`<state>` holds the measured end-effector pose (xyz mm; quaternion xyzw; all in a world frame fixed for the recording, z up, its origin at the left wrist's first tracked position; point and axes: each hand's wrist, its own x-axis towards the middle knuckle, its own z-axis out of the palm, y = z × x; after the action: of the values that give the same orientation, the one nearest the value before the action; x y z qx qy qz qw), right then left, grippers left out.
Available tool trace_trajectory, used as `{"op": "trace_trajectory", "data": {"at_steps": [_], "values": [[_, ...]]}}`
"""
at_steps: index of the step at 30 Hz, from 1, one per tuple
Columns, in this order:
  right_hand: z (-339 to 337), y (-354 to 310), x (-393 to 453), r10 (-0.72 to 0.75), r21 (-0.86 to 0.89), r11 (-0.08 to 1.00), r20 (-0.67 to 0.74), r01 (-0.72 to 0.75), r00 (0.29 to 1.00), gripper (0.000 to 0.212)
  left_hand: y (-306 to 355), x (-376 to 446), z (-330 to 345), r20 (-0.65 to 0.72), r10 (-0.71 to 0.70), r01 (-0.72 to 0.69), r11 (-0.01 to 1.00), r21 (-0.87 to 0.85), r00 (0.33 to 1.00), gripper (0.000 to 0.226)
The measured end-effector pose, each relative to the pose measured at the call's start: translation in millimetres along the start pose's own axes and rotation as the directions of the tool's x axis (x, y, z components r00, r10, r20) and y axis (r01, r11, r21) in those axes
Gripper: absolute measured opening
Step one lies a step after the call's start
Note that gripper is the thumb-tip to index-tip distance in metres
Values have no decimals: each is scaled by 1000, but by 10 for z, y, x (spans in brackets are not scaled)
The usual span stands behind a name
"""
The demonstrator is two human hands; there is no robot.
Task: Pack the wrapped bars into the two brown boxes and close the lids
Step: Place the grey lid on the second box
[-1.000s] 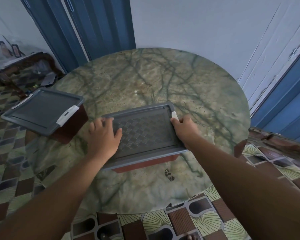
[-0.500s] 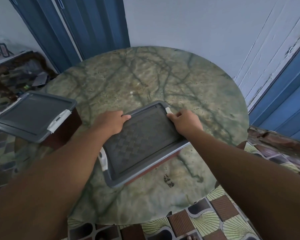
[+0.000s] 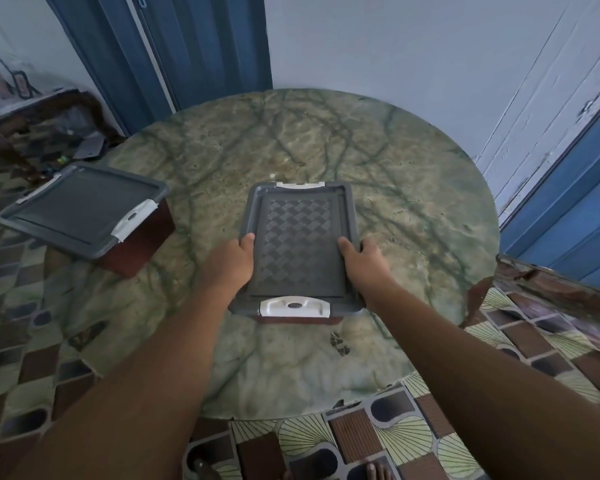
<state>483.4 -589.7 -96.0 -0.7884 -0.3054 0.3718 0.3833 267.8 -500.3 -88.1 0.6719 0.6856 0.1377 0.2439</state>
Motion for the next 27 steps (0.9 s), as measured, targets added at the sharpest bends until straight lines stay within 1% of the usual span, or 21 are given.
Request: {"op": "trace_trajectory", "data": {"at_steps": [3,5,8,11,16,24,27], "values": [[14,3,-9,-5,-53,999,-39,2,999,52,-18,-52,28,21,-10,13,992,-123,1000,62],[6,12,30,-33,-73,997,-42,29,999,48,-53,-38,45,45,28,-20,985,-174,999,58],[-3,5,94,-69,-106,992,-62,63,996,48,-89,24,75,43,39,-29,974,-224,998,58],[-8,-38,201,-77,-116,991,-79,68,994,51,-24,104,109,29,45,-38,979,-199,999,57],[-30,-156,468,-70,-71,995,-102,63,992,48,172,426,136,42,61,-52,981,-185,997,57],[-106,-466,1238,-83,-98,993,-116,72,990,48,611,1198,272,17,88,-84,985,-148,996,59],[-140,-592,1597,-79,-96,993,-109,68,991,50,814,1531,339,3,86,-85,990,-109,996,60]]}}
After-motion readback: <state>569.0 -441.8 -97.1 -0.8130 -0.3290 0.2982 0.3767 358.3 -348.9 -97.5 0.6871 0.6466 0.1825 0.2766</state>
